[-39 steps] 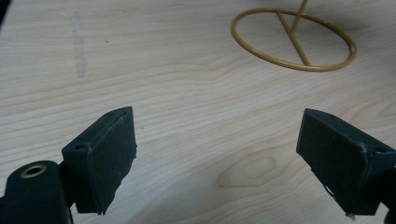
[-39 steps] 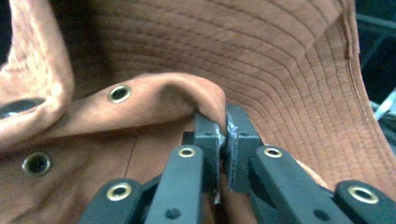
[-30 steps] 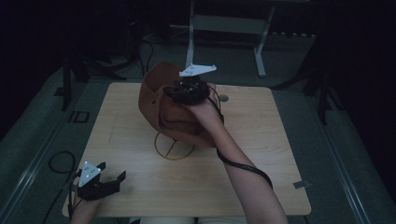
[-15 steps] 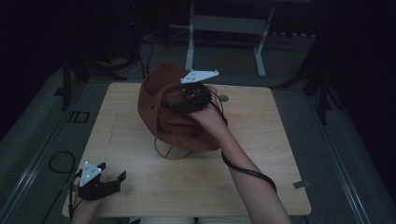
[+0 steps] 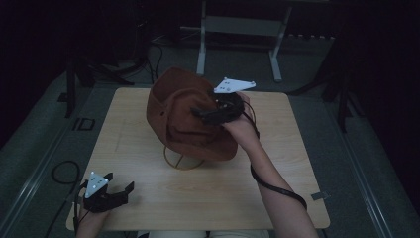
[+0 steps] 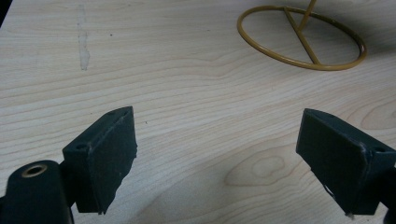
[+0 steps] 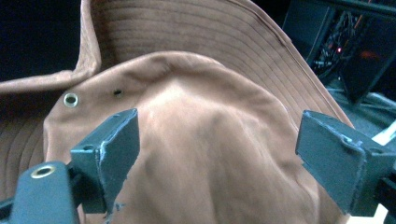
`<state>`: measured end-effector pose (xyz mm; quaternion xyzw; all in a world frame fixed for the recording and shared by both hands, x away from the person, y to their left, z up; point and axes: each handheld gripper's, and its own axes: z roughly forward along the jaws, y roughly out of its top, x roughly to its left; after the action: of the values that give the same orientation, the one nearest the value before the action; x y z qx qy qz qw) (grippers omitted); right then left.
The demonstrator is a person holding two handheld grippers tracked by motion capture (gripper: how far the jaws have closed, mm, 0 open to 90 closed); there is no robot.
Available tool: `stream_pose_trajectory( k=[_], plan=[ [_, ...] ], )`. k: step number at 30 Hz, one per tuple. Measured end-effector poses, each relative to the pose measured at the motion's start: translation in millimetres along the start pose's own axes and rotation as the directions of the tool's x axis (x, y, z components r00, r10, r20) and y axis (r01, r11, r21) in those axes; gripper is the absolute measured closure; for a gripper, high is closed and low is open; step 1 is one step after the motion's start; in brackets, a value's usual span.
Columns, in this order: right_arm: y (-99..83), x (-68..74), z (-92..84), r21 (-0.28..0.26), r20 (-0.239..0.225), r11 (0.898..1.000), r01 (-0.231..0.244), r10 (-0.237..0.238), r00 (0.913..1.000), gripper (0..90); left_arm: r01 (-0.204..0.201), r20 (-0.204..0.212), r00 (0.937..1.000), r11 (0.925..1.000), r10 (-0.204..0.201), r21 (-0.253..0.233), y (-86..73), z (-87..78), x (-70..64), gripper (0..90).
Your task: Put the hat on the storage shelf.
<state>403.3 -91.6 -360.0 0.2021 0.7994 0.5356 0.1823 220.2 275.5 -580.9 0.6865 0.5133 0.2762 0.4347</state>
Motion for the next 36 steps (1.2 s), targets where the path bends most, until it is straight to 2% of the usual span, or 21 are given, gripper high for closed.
stream_pose_trajectory(
  k=[11, 21, 36],
  plan=[
    [-27.9, -18.6, -35.1, 0.008, 0.059, 1.000, -0.028, 0.027, 0.9979, 13.8, 0.004, -0.009, 0.9999, 1.0000, -0.004, -0.008, -0.1, -1.0, 0.4, 13.1],
    [-69.0, -34.2, -66.4, 0.005, 0.106, 0.997, -0.082, 0.081, 0.9911, 14.0, -0.001, -0.004, 1.0000, 1.0000, 0.001, -0.002, -0.7, -0.3, 0.0, 13.1],
    [-133.3, -38.1, -85.4, 0.031, 0.153, 0.990, -0.141, 0.134, 0.9791, 14.1, 0.000, 0.003, 1.0000, 1.0000, 0.000, 0.004, -1.2, -0.5, 0.2, 13.1]
  ],
)
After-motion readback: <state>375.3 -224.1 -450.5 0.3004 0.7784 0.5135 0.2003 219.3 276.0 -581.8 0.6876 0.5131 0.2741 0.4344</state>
